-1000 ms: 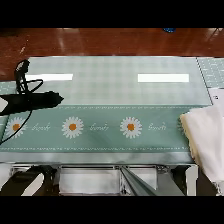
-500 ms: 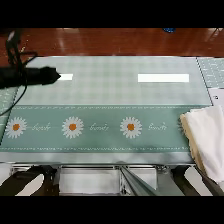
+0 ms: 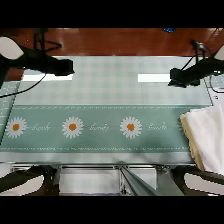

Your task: Fold the shirts.

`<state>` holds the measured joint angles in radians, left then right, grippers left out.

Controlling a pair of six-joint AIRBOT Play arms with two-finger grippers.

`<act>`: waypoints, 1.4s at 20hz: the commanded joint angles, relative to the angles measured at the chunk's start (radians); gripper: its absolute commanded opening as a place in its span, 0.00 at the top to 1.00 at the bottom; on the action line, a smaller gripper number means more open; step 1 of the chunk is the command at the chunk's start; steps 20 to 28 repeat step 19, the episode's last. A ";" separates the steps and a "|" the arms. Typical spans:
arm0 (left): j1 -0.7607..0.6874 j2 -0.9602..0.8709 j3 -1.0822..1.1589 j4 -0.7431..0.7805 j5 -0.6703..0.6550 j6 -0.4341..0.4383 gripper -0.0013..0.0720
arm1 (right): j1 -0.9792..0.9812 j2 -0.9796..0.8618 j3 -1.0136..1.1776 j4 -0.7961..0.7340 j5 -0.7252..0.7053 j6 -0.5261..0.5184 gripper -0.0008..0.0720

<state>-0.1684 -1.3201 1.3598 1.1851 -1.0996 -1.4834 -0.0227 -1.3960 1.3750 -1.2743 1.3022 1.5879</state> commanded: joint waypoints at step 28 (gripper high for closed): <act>0.000 -0.065 -0.027 0.031 -0.027 -0.014 0.96 | 0.057 0.017 0.007 -0.094 -0.035 -0.003 0.96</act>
